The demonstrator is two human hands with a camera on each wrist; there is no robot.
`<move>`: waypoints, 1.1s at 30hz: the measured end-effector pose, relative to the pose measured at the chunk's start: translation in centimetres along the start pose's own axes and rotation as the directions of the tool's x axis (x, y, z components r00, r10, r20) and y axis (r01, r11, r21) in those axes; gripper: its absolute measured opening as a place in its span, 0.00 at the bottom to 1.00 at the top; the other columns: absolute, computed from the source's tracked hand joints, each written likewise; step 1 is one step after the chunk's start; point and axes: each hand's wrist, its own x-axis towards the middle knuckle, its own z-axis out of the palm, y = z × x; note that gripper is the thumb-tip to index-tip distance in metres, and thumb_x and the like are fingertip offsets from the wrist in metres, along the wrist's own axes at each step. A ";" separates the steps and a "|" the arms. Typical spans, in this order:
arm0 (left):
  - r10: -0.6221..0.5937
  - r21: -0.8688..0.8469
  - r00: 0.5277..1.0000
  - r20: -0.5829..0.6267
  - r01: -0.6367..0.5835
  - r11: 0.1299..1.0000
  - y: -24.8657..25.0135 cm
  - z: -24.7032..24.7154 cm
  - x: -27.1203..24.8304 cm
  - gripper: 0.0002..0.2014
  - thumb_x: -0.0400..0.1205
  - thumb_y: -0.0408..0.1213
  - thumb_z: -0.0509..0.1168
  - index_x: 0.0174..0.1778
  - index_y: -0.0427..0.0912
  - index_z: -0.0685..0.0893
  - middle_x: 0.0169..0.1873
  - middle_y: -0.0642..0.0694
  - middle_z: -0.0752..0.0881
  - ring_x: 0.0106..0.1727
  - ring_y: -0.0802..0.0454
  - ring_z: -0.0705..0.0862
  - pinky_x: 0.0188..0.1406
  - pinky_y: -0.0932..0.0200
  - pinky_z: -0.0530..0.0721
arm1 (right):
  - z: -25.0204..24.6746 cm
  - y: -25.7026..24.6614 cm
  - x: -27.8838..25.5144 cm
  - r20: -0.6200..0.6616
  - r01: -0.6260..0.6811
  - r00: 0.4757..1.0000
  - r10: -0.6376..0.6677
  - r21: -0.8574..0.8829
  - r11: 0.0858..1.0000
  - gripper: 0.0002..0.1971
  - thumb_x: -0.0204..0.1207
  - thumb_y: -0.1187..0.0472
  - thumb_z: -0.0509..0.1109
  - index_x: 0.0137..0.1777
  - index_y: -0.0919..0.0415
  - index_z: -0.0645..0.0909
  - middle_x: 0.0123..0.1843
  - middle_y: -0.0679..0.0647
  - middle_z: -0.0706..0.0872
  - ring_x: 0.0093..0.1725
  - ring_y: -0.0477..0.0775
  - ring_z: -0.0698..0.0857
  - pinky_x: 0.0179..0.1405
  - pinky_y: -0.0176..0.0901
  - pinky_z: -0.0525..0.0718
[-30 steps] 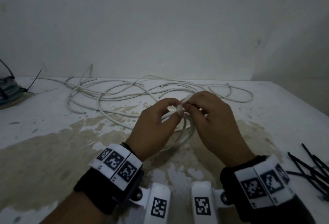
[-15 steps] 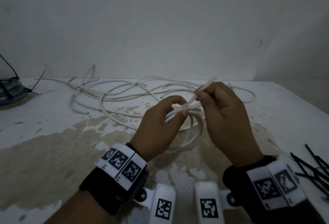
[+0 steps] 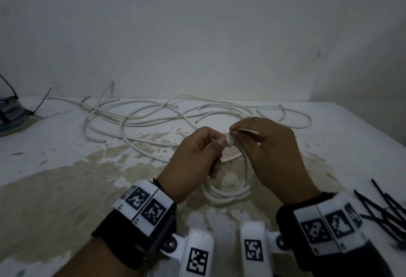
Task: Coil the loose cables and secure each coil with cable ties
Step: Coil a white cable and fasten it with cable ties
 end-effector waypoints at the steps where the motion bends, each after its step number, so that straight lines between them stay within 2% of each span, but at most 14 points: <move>1: 0.026 0.052 0.999 -0.032 -0.024 0.998 -0.1 0.0 0.0 0.07 0.84 0.38 0.61 0.46 0.41 0.83 0.24 0.55 0.78 0.22 0.53 0.73 0.23 0.58 0.74 | 0.0 0.0 0.0 0.001 0.008 1.000 -0.008 0.003 1.000 0.07 0.75 0.65 0.68 0.43 0.62 0.88 0.38 0.45 0.86 0.43 0.41 0.82 0.46 0.23 0.75; 4: 0.046 0.118 0.998 -0.051 -0.040 0.992 -0.4 -0.1 0.1 0.07 0.85 0.42 0.61 0.42 0.48 0.81 0.22 0.55 0.76 0.19 0.54 0.69 0.20 0.59 0.69 | 0.2 -0.3 -0.1 0.024 0.067 0.997 -0.067 0.001 0.998 0.05 0.73 0.70 0.71 0.43 0.64 0.88 0.38 0.54 0.90 0.42 0.45 0.83 0.43 0.32 0.79; 6: 0.004 0.075 1.000 -0.006 -0.004 0.997 -0.3 -0.2 0.1 0.05 0.86 0.41 0.59 0.46 0.47 0.78 0.20 0.57 0.74 0.19 0.55 0.65 0.19 0.61 0.65 | 0.3 -0.4 -0.1 0.044 0.090 0.995 -0.090 0.000 0.996 0.05 0.72 0.71 0.71 0.42 0.65 0.88 0.38 0.55 0.90 0.40 0.46 0.83 0.42 0.34 0.79; 10: -0.042 -0.040 0.996 0.077 0.045 0.998 0.1 -0.5 0.1 0.05 0.85 0.41 0.59 0.55 0.54 0.76 0.22 0.59 0.73 0.20 0.58 0.64 0.17 0.63 0.63 | 0.3 -0.4 0.1 0.030 0.035 0.999 -0.035 0.011 0.999 0.04 0.72 0.66 0.71 0.41 0.61 0.88 0.37 0.49 0.87 0.39 0.42 0.82 0.43 0.26 0.76; 14: 0.052 0.081 0.997 0.057 -0.056 0.995 -0.4 -0.3 0.0 0.04 0.81 0.48 0.62 0.50 0.61 0.80 0.23 0.59 0.76 0.19 0.60 0.67 0.18 0.63 0.66 | -0.1 -0.7 0.0 0.023 -0.111 0.994 0.109 0.134 0.985 0.04 0.72 0.60 0.71 0.40 0.53 0.88 0.36 0.41 0.86 0.41 0.41 0.85 0.45 0.31 0.80; 17: 0.101 0.166 0.995 0.013 -0.102 0.981 -0.9 -0.3 0.1 0.03 0.83 0.45 0.62 0.48 0.58 0.81 0.25 0.59 0.79 0.19 0.65 0.72 0.20 0.73 0.67 | -0.1 -0.8 -0.1 0.047 -0.095 0.995 0.089 0.125 0.988 0.05 0.72 0.62 0.72 0.39 0.53 0.88 0.35 0.40 0.87 0.41 0.41 0.85 0.44 0.31 0.80; 19: 0.135 0.225 0.991 0.014 -0.135 0.965 -0.8 -0.4 0.1 0.03 0.84 0.44 0.62 0.47 0.54 0.81 0.29 0.55 0.81 0.21 0.65 0.75 0.20 0.70 0.68 | -0.1 -0.8 0.0 0.013 -0.018 1.000 0.017 0.055 0.998 0.04 0.72 0.65 0.72 0.40 0.59 0.89 0.37 0.47 0.88 0.41 0.42 0.84 0.45 0.26 0.78; 21: 0.192 0.296 0.981 0.018 -0.189 0.936 -0.8 -0.3 0.1 0.06 0.83 0.49 0.61 0.44 0.54 0.81 0.35 0.44 0.85 0.29 0.53 0.82 0.24 0.56 0.75 | -0.4 -1.0 0.0 -0.054 0.011 0.999 -0.011 0.009 1.000 0.03 0.72 0.67 0.73 0.40 0.62 0.89 0.38 0.46 0.87 0.43 0.42 0.84 0.48 0.20 0.74; 22: 0.210 0.328 0.978 0.021 -0.205 0.922 -0.7 -0.2 0.1 0.07 0.82 0.51 0.61 0.44 0.53 0.80 0.36 0.41 0.86 0.32 0.49 0.83 0.29 0.51 0.76 | -0.6 -1.1 0.1 -0.070 0.005 0.998 -0.005 0.007 1.000 0.03 0.72 0.66 0.73 0.40 0.62 0.89 0.38 0.46 0.87 0.43 0.41 0.84 0.48 0.18 0.73; 23: 0.211 0.330 0.977 0.031 -0.210 0.921 -0.5 -0.1 0.1 0.07 0.83 0.50 0.61 0.44 0.53 0.80 0.34 0.43 0.86 0.29 0.50 0.81 0.27 0.51 0.76 | -0.8 -1.3 0.1 -0.065 -0.026 0.997 0.029 0.036 0.999 0.03 0.72 0.65 0.73 0.40 0.61 0.89 0.38 0.46 0.88 0.43 0.39 0.84 0.47 0.18 0.73; 25: 0.149 0.228 0.987 0.059 -0.159 0.961 -0.2 0.0 0.0 0.06 0.85 0.44 0.61 0.44 0.49 0.80 0.23 0.54 0.80 0.19 0.58 0.71 0.19 0.61 0.68 | -1.1 -1.5 0.4 0.008 -0.160 0.987 0.161 0.154 0.975 0.03 0.73 0.64 0.74 0.40 0.58 0.89 0.39 0.45 0.89 0.43 0.38 0.85 0.45 0.19 0.74; 27: 0.034 0.082 0.996 0.081 -0.040 0.996 -0.1 -0.2 0.0 0.07 0.86 0.39 0.60 0.45 0.42 0.80 0.18 0.56 0.72 0.18 0.56 0.63 0.18 0.63 0.61 | -1.1 -1.4 0.5 0.119 -0.304 0.951 0.284 0.217 0.927 0.05 0.74 0.63 0.73 0.40 0.53 0.87 0.41 0.45 0.89 0.44 0.38 0.85 0.43 0.23 0.75; 30: -0.067 -0.037 0.992 0.103 0.072 0.997 0.2 -0.6 -0.1 0.09 0.87 0.39 0.58 0.46 0.39 0.79 0.24 0.47 0.67 0.20 0.54 0.60 0.19 0.63 0.58 | -0.9 -1.2 0.5 0.309 -0.406 0.890 0.335 0.202 0.891 0.04 0.73 0.56 0.75 0.44 0.44 0.86 0.47 0.41 0.89 0.47 0.35 0.85 0.46 0.29 0.79; 33: -0.124 -0.148 0.989 0.085 0.136 0.980 0.7 -0.8 -0.1 0.08 0.87 0.40 0.57 0.46 0.40 0.77 0.28 0.45 0.71 0.20 0.55 0.63 0.18 0.64 0.62 | -0.8 -1.3 0.4 0.333 -0.403 0.888 0.317 0.231 0.885 0.10 0.73 0.60 0.76 0.42 0.40 0.87 0.42 0.37 0.90 0.42 0.35 0.86 0.44 0.27 0.80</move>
